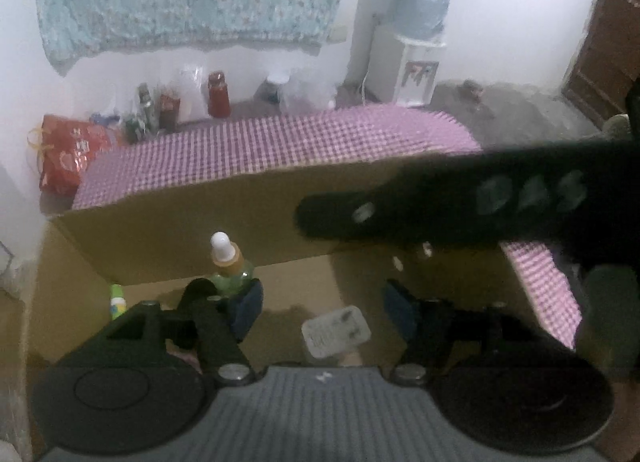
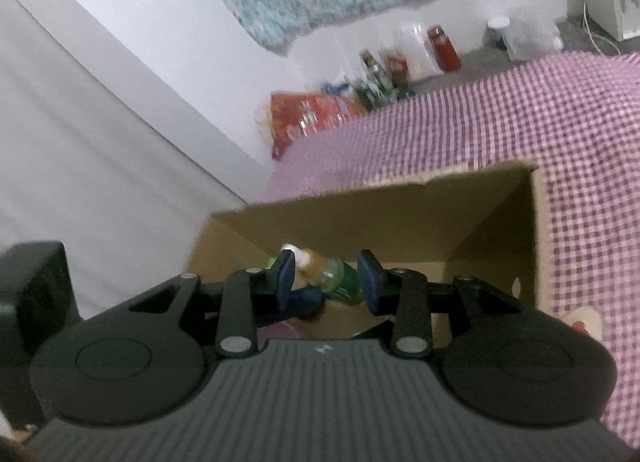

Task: Organize rigid objects
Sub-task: 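Carry the charger plug into the box and open the right gripper, then move the right gripper to the gold round tin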

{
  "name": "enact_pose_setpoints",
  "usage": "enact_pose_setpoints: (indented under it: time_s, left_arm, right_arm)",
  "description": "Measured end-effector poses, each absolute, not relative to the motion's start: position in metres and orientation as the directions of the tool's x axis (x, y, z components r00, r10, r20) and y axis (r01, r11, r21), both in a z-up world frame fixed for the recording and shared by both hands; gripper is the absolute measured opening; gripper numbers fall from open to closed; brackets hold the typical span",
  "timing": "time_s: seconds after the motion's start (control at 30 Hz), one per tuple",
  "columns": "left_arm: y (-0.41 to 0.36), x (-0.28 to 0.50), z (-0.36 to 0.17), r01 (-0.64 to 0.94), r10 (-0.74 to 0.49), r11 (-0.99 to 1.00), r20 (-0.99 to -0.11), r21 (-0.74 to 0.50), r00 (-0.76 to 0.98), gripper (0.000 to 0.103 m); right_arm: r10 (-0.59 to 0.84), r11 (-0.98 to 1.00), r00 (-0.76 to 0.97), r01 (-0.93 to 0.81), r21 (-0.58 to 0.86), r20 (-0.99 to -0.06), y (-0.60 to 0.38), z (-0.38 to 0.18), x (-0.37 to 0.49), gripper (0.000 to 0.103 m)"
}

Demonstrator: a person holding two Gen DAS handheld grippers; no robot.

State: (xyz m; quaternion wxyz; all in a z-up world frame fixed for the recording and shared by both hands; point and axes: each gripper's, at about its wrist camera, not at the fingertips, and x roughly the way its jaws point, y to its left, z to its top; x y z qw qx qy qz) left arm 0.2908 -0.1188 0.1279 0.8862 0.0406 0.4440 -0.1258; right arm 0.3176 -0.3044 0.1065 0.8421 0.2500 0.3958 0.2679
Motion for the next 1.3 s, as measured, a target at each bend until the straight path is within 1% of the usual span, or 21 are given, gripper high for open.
enact_pose_setpoints:
  time_s: [0.1,0.17,0.2,0.27,0.37,0.47,0.6,0.7,0.8,0.97,1.13,1.3]
  left_arm:
    - [-0.115,0.261,0.147,0.27,-0.204,0.962,-0.772,-0.043,0.602,0.077]
    - [-0.113,0.239,0.158,0.288,-0.215,0.957,-0.75,-0.035,0.626,0.079]
    - [-0.11,0.224,0.164,0.297,-0.227,0.954,-0.737,-0.037,0.637,0.082]
    - [-0.104,0.201,0.173,0.301,-0.249,0.952,-0.719,-0.058,0.649,0.084]
    - [-0.085,0.164,0.179,0.303,-0.289,0.947,-0.692,-0.107,0.661,0.086]
    - [-0.066,0.128,0.174,0.301,-0.302,0.946,-0.679,-0.125,0.669,0.088]
    - [-0.047,0.089,0.15,0.3,-0.288,0.948,-0.689,-0.107,0.665,0.088]
    - [-0.046,0.069,0.125,0.282,-0.225,0.959,-0.702,-0.036,0.676,0.088]
    - [-0.048,0.063,0.1,0.26,-0.159,0.965,-0.718,0.032,0.678,0.088]
    - [-0.051,0.067,0.073,0.218,-0.098,0.973,-0.708,0.081,0.7,0.086]
    - [-0.05,0.076,0.057,0.225,-0.108,0.972,-0.707,0.073,0.699,0.08]
    - [-0.053,0.085,0.043,0.235,-0.122,0.97,-0.715,0.061,0.689,0.073]
  right_arm:
    - [0.662,0.704,0.586,-0.272,0.656,-0.467,-0.322,0.126,0.29,0.035]
    - [0.672,0.683,0.613,-0.293,0.669,-0.416,-0.334,0.141,0.265,0.035]
    - [0.675,0.675,0.621,-0.301,0.674,-0.398,-0.339,0.146,0.255,0.035]
    - [0.683,0.656,0.638,-0.322,0.683,-0.355,-0.349,0.155,0.226,0.036]
    - [0.69,0.637,0.65,-0.337,0.693,-0.317,-0.363,0.159,0.189,0.037]
    - [0.697,0.622,0.649,-0.337,0.706,-0.305,-0.368,0.146,0.149,0.038]
    - [0.708,0.611,0.626,-0.308,0.73,-0.328,-0.358,0.113,0.111,0.039]
    - [0.714,0.609,0.602,-0.281,0.742,-0.358,-0.342,0.089,0.092,0.04]
    - [0.723,0.612,0.564,-0.255,0.749,-0.399,-0.322,0.066,0.088,0.04]
    - [0.714,0.66,0.502,-0.253,0.707,-0.487,-0.279,0.042,0.102,0.04]
    - [0.693,0.7,0.472,-0.262,0.665,-0.544,-0.246,0.029,0.13,0.04]
    - [0.687,0.714,0.452,-0.27,0.646,-0.57,-0.227,0.018,0.148,0.04]
